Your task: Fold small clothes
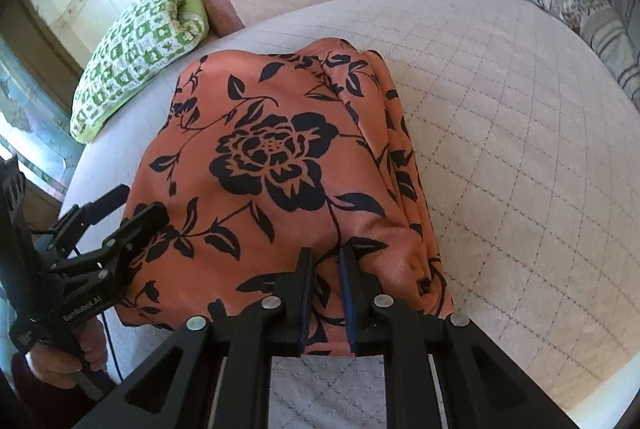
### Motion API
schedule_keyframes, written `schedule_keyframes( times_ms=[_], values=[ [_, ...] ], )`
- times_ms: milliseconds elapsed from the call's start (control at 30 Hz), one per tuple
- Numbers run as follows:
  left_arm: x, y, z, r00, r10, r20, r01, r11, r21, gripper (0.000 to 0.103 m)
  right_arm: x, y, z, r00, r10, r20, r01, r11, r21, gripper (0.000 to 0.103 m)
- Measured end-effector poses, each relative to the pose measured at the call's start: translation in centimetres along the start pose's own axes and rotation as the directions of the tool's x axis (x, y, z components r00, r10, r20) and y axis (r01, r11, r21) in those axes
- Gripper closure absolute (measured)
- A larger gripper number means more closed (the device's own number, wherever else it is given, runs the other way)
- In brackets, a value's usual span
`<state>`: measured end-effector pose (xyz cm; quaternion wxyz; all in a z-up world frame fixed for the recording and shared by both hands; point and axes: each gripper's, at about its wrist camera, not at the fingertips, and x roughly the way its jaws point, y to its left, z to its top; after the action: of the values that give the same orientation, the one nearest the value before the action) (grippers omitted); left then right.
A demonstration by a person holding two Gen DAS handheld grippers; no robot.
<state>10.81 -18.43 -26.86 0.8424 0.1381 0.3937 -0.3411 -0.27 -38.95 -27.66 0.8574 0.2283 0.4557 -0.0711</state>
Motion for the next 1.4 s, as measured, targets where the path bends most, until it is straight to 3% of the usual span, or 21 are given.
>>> schedule_keyframes(
  times_ms=[167, 467, 633, 733, 900, 1233, 1333, 1400],
  values=[
    [-0.7, -0.1, 0.4, 1.000, 0.009, -0.005, -0.009, 1.000, -0.024, 0.022, -0.1, 0.1, -0.1, 1.000, 0.002, 0.018, -0.002, 1.000, -0.012, 0.087],
    [-0.7, -1.3, 0.9, 0.999, 0.053, -0.002, -0.053, 0.998, 0.019, 0.022, 0.1, -0.9, 0.5, 0.998, 0.062, -0.008, -0.062, 0.997, 0.042, 0.087],
    [-0.4, -1.2, 1.1, 0.998, 0.062, -0.012, -0.062, 0.998, 0.009, 0.022, -0.4, -2.0, 1.4, 0.988, 0.150, -0.047, -0.143, 0.982, 0.121, 0.087],
    [-0.4, -1.1, 1.3, 0.998, 0.068, -0.011, -0.068, 0.998, 0.011, 0.022, -1.3, -1.7, 2.3, 0.976, 0.216, -0.021, -0.211, 0.969, 0.131, 0.087],
    [-0.2, -1.2, 1.6, 0.997, 0.071, -0.010, -0.071, 0.997, 0.018, 0.022, -1.7, -0.2, 5.3, 0.970, 0.239, 0.051, -0.243, 0.964, 0.104, 0.087],
    [0.1, -1.0, 2.1, 0.997, 0.071, -0.009, -0.070, 0.997, 0.043, 0.022, 4.8, -0.7, 11.4, 0.980, 0.197, -0.003, -0.191, 0.952, 0.241, 0.087],
    [0.3, -1.0, 2.1, 0.997, 0.072, -0.009, -0.071, 0.996, 0.050, 0.022, 8.2, -1.3, 12.2, 0.989, 0.136, -0.060, -0.118, 0.964, 0.238, 0.087],
    [0.4, -0.9, 2.0, 0.997, 0.071, -0.011, -0.070, 0.996, 0.049, 0.022, 9.5, -1.9, 12.3, 0.983, 0.169, -0.067, -0.146, 0.955, 0.259, 0.087]
  ],
)
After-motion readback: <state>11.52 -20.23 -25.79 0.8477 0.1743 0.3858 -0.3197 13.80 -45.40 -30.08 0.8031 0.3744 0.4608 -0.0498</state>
